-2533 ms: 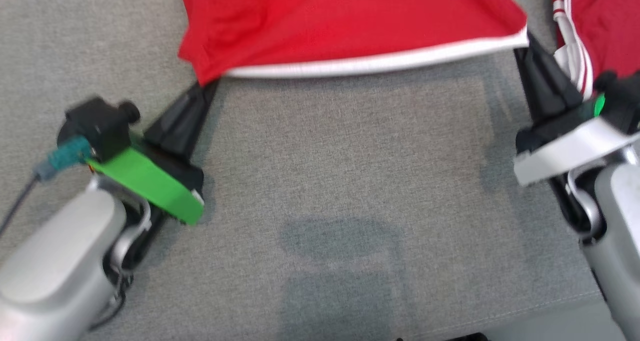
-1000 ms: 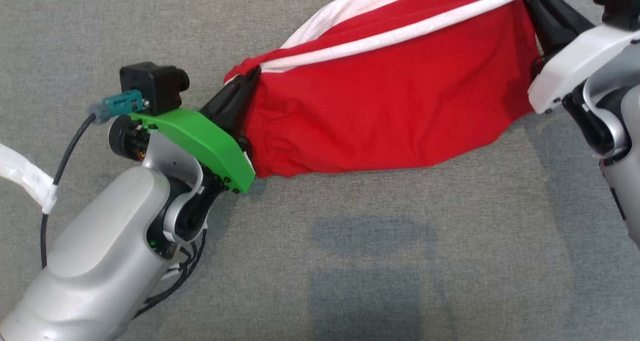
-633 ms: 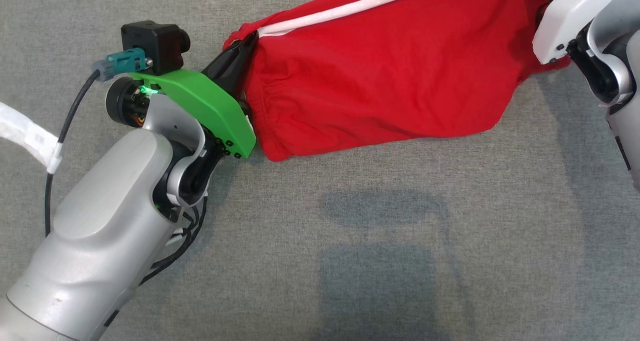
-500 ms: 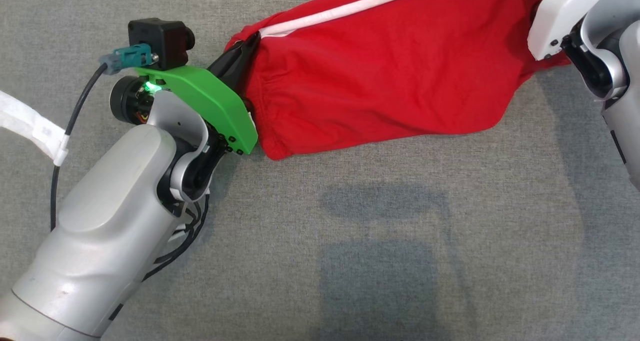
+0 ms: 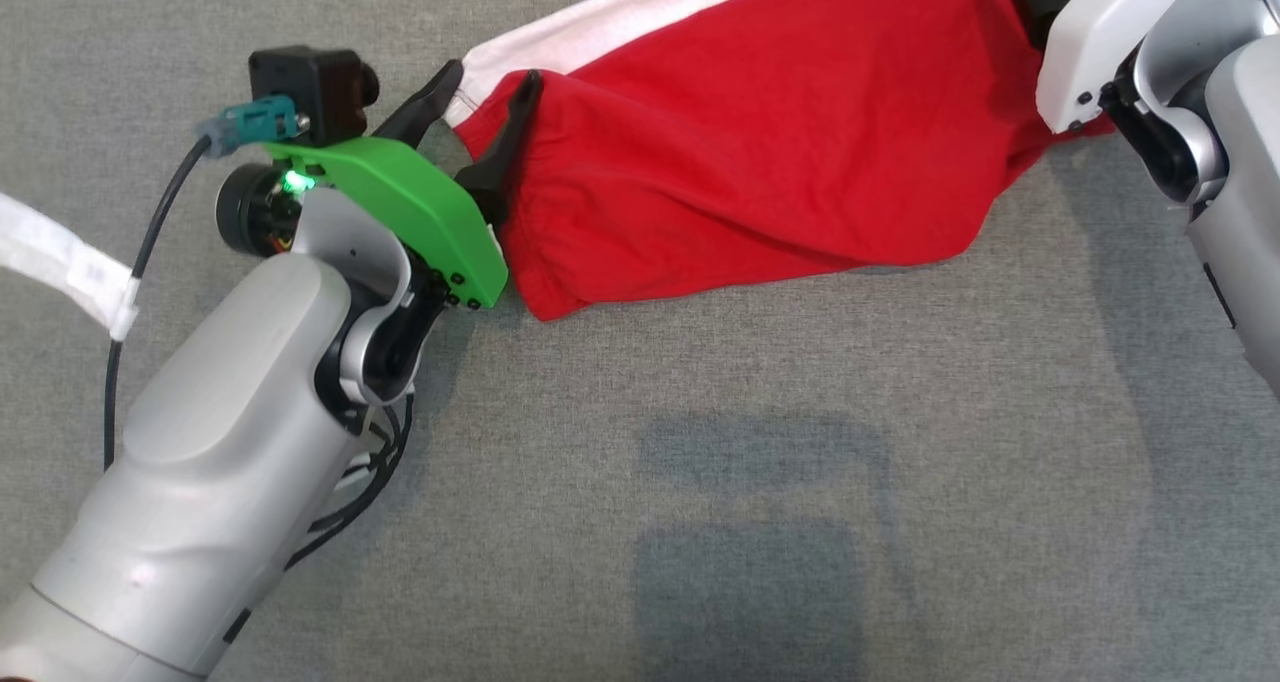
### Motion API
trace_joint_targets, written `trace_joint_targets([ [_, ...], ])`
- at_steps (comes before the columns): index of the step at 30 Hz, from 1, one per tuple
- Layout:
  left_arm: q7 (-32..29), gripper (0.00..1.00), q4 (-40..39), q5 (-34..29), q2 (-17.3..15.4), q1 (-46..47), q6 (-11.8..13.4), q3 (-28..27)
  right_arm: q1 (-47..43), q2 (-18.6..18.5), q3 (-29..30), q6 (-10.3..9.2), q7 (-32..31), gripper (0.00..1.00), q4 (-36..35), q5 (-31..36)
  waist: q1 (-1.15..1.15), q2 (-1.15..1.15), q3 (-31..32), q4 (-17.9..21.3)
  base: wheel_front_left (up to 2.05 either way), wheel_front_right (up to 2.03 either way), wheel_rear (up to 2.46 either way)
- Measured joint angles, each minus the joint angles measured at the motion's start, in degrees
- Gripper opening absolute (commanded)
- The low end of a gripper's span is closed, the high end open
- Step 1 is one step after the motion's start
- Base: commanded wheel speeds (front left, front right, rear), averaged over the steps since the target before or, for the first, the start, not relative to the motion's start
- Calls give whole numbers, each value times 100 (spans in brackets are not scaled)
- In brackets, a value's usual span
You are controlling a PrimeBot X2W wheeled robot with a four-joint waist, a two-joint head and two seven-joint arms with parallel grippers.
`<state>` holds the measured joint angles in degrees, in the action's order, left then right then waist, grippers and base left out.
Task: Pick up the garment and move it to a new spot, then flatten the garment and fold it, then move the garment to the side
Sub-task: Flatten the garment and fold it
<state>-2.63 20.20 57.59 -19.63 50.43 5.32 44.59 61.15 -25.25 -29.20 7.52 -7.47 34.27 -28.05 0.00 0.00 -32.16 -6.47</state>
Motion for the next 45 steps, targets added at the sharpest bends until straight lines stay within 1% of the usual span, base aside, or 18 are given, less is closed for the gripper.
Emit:
trace_joint_targets([
  [3,158,100,-87,-11,-89,-195,8,3,-114,-23,-56,0,23,100,-93,-122,0,0,128,32,0,0,0],
  [5,464,100,-286,-138,-215,-365,66,-20,-271,-73,-21,0,-56,100,-193,-237,0,0,246,62,0,0,0],
  [8,954,100,-647,-503,-454,-648,279,-24,-509,-127,155,-1,-344,100,-307,-350,0,0,414,112,0,0,0],
  [10,1154,100,-921,-591,-556,-914,468,-9,-719,-162,245,-1,-625,100,-454,-374,0,0,528,145,0,0,0],
  [12,1340,100,-1212,-820,-633,-1134,660,26,-880,-169,417,-1,-923,100,-587,-414,0,0,619,166,0,0,0],
  [15,1544,100,-1589,-1070,-684,-1323,892,21,-1039,-166,701,-1,-1254,100,-738,-338,-1,0,666,150,0,0,0],
  [19,1691,100,-1953,-1333,-615,-1578,1080,-14,-1116,-36,1110,-1,-1610,100,-818,7,-1,0,596,78,0,0,0],
  [24,1741,100,-2125,-1645,-427,-1850,1107,-155,-1125,193,1462,-1,-2038,100,-869,432,0,0,395,-93,0,0,0],
  [26,1756,100,-2174,-1836,-311,-1947,1072,-296,-1120,283,1583,-1,-2146,100,-891,602,-1,0,303,-166,0,0,0],
  [32,1760,100,-2117,-2156,16,-2179,810,-676,-1102,438,1771,-4,-2483,100,-960,938,-1,0,109,-374,0,0,0],
  [33,1760,100,-2085,-2194,80,-2201,754,-736,-1102,452,1794,-4,-2519,73,-989,973,-1,0,91,-403,0,0,0],
  [34,1760,100,-2050,-2236,124,-2219,710,-791,-1104,463,1816,-5,-2533,29,-1013,1000,-1,0,82,-427,0,0,0],
  [35,1760,100,-2013,-2263,159,-2242,667,-838,-1115,478,1828,-5,-2538,0,-1040,1012,0,0,83,-443,0,0,0],
  [40,1766,100,-1826,-2409,342,-2458,472,-1124,-1328,695,1951,-4,-2572,0,-1087,898,0,0,212,-443,0,0,0],
  [43,1766,100,-1686,-2473,388,-2704,380,-1251,-1586,915,2120,-5,-2479,0,-1122,604,-1,0,367,-397,0,0,0],
  [45,1766,100,-1610,-2571,381,-2878,363,-1310,-1789,1050,2182,-4,-2446,0,-1187,346,0,0,500,-353,0,0,0],
])
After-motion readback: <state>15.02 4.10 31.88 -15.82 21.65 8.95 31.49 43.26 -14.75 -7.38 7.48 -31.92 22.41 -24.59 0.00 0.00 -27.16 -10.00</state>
